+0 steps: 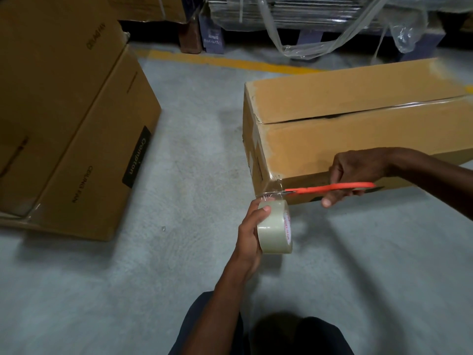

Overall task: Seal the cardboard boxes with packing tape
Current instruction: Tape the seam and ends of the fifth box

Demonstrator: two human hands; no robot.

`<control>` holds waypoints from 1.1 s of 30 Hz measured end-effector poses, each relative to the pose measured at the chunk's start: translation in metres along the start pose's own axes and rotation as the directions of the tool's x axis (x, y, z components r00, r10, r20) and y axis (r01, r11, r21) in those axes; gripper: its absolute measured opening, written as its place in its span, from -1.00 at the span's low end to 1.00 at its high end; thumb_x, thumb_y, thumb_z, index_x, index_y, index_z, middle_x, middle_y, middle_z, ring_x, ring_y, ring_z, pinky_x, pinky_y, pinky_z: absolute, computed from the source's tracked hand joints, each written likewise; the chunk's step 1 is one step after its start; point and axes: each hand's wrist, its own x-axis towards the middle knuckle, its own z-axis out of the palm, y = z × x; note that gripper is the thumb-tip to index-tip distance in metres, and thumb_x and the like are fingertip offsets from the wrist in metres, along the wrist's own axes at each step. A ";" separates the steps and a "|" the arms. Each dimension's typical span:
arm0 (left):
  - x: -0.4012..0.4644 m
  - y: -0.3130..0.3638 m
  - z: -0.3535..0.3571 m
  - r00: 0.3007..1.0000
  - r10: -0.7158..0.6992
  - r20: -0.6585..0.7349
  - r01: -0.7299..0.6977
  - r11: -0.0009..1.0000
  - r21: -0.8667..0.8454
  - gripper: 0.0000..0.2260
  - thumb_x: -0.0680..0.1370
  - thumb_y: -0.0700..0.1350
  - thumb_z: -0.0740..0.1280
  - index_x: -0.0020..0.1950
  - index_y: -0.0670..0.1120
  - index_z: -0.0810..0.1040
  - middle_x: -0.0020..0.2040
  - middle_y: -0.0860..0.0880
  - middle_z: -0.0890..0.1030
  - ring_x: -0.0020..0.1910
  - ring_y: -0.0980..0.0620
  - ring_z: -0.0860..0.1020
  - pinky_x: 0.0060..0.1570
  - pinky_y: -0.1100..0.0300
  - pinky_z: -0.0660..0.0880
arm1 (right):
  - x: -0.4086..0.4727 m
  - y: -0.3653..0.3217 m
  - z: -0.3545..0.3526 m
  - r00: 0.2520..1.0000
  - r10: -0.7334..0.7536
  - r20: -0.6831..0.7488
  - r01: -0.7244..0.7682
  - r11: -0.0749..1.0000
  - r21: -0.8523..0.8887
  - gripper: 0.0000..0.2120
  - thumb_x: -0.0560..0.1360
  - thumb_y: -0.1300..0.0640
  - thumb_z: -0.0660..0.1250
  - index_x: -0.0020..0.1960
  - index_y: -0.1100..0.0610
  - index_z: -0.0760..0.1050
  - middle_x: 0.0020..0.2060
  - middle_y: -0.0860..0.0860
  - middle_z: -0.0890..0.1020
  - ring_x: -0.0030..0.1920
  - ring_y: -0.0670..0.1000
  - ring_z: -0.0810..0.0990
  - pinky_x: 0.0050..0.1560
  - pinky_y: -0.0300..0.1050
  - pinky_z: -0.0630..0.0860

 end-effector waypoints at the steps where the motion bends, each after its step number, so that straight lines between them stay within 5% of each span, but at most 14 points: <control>1: 0.000 -0.001 -0.002 1.000 -0.010 -0.002 0.010 1.000 -0.007 -0.58 0.45 0.02 0.34 0.30 -0.03 0.56 0.06 -0.06 0.67 0.00 -0.02 0.65 -0.01 0.07 0.54 | 0.001 0.001 0.002 1.000 -0.017 -0.006 0.016 0.999 -0.031 -0.47 0.19 -0.34 0.61 -0.31 0.15 0.70 -0.42 0.06 0.59 -0.37 -0.01 0.53 -0.27 -0.18 0.47; 4: -0.005 -0.010 -0.008 0.997 -0.075 -0.016 0.074 0.995 -0.063 -0.55 0.44 0.00 0.37 0.31 -0.09 0.55 0.04 -0.11 0.67 -0.02 -0.07 0.66 -0.01 0.06 0.55 | 0.011 0.006 0.014 0.998 0.029 -0.057 -0.036 0.992 -0.118 -0.50 0.21 -0.34 0.58 -0.30 0.11 0.70 -0.49 -0.02 0.59 -0.44 -0.08 0.50 -0.29 -0.22 0.46; 6: -0.009 -0.019 -0.013 0.993 -0.116 -0.026 0.113 0.991 -0.077 -0.59 0.46 -0.04 0.39 0.29 -0.09 0.57 0.06 -0.14 0.66 -0.01 -0.09 0.65 -0.01 0.06 0.55 | 0.026 0.014 0.025 0.996 0.074 -0.054 -0.082 0.980 -0.180 -0.33 0.10 -0.50 0.53 -0.22 0.11 0.69 -0.45 -0.03 0.61 -0.43 -0.08 0.51 -0.31 -0.24 0.46; 10: -0.018 -0.034 -0.019 0.976 -0.219 -0.011 0.219 0.975 -0.026 -0.67 0.40 -0.03 0.40 0.15 -0.04 0.64 0.00 -0.14 0.65 -0.08 -0.09 0.64 -0.11 0.13 0.52 | 0.050 0.041 0.060 0.953 0.294 0.074 -0.264 0.925 -0.273 -0.01 0.14 -0.73 0.22 0.19 0.04 0.57 0.12 -0.01 0.62 -0.01 -0.01 0.61 0.05 -0.12 0.63; 13: -0.028 -0.043 -0.019 0.971 -0.234 -0.052 0.239 0.961 0.141 -0.77 0.48 -0.01 0.41 0.13 0.05 0.64 -0.01 -0.07 0.64 -0.11 -0.04 0.61 -0.26 0.19 0.50 | 0.077 0.077 0.097 0.944 0.329 -0.020 -0.320 0.903 -0.287 0.22 -0.09 -0.82 0.09 0.18 0.08 0.54 0.10 0.01 0.62 0.03 0.04 0.64 0.11 -0.03 0.62; 15: -0.028 -0.056 -0.019 0.983 -0.142 -0.120 0.174 0.931 0.321 -0.82 0.54 -0.01 0.41 0.13 0.16 0.61 0.14 -0.03 0.57 0.03 -0.04 0.59 -0.26 0.17 0.53 | 0.094 0.096 0.128 0.946 0.322 -0.026 -0.318 0.911 -0.263 0.15 -0.01 -0.78 0.19 0.22 0.08 0.54 0.10 0.02 0.60 0.04 0.02 0.60 0.07 -0.10 0.57; 17: -0.020 -0.070 -0.020 0.989 0.014 -0.145 0.084 0.755 0.650 -0.79 0.48 0.12 0.38 0.10 0.32 0.56 0.29 0.05 0.41 0.25 -0.05 0.45 0.01 0.10 0.52 | 0.101 0.098 0.156 0.936 0.340 -0.094 -0.353 0.906 -0.235 -0.17 0.35 -0.45 0.42 0.39 0.09 0.43 0.27 0.08 0.48 0.23 0.07 0.50 0.18 -0.10 0.50; 19: -0.012 -0.087 -0.023 0.987 0.130 -0.094 0.037 0.385 0.922 -0.75 0.55 0.19 0.33 0.22 0.32 0.53 0.40 0.08 0.29 0.34 -0.02 0.31 0.26 -0.01 0.41 | 0.109 0.104 0.180 0.921 0.344 -0.184 -0.375 0.911 -0.173 -0.29 0.46 -0.19 0.48 0.48 0.10 0.36 0.36 0.12 0.41 0.36 0.10 0.42 0.31 -0.08 0.43; 21: -0.004 -0.104 -0.030 0.978 0.205 -0.029 0.007 0.108 0.994 -0.76 0.61 0.17 0.30 0.26 0.21 0.59 0.44 0.04 0.28 0.37 -0.06 0.32 0.31 -0.07 0.39 | 0.117 0.104 0.191 0.915 0.334 -0.227 -0.365 0.924 -0.114 -0.39 0.50 -0.12 0.46 0.44 0.11 0.40 0.37 0.12 0.45 0.37 0.10 0.45 0.32 -0.11 0.42; 25: -0.001 -0.132 -0.043 0.973 0.213 0.085 -0.033 -0.238 0.971 -0.86 0.52 0.15 0.37 -0.03 0.14 0.67 0.36 -0.05 0.43 0.26 -0.18 0.44 0.12 -0.22 0.41 | 0.117 0.088 0.176 0.895 0.170 -0.411 -0.211 0.976 -0.056 -0.77 0.54 -0.07 0.38 0.08 0.06 0.63 0.09 0.07 0.68 0.07 0.05 0.64 0.09 -0.06 0.57; 27: -0.002 -0.141 -0.044 0.976 0.187 0.114 -0.035 -0.381 0.924 -0.85 0.39 0.14 0.50 -0.13 0.13 0.66 0.27 -0.09 0.50 0.19 -0.25 0.48 0.06 -0.30 0.43 | 0.101 0.060 0.156 0.816 -0.013 -0.578 -0.020 0.998 -0.051 -0.78 0.54 -0.11 0.36 -0.17 0.00 0.58 -0.21 -0.05 0.68 -0.22 -0.06 0.64 -0.14 -0.05 0.60; 29: -0.001 -0.147 -0.045 0.981 0.157 0.111 -0.035 -0.424 0.905 -0.80 0.27 0.12 0.59 -0.21 0.13 0.66 0.22 -0.10 0.53 0.18 -0.30 0.51 0.05 -0.37 0.43 | 0.079 0.022 0.135 0.619 -0.213 -0.756 0.191 0.974 -0.118 -0.71 0.55 -0.13 0.36 -0.26 0.00 0.48 -0.35 -0.12 0.56 -0.37 -0.11 0.51 -0.33 -0.21 0.46; 31: -0.001 -0.157 -0.045 0.987 0.134 0.094 -0.029 -0.425 0.905 -0.80 0.21 0.08 0.63 -0.28 0.14 0.67 0.22 -0.06 0.52 0.26 -0.32 0.50 0.11 -0.45 0.38 | 0.061 -0.016 0.114 0.364 -0.373 -0.853 0.321 0.910 -0.261 -0.69 0.53 -0.14 0.40 -0.21 0.04 0.43 -0.33 -0.11 0.48 -0.33 -0.09 0.41 -0.29 -0.34 0.31; 33: 0.000 -0.163 -0.043 0.986 0.136 0.101 -0.040 -0.390 0.920 -0.80 0.20 0.06 0.63 -0.28 0.16 0.66 0.27 -0.03 0.50 0.36 -0.32 0.45 0.20 -0.53 0.31 | 0.061 -0.041 0.096 0.270 -0.393 -0.879 0.319 0.898 -0.303 -0.64 0.48 -0.24 0.43 -0.12 0.04 0.44 -0.29 -0.10 0.49 -0.26 -0.08 0.42 -0.25 -0.25 0.35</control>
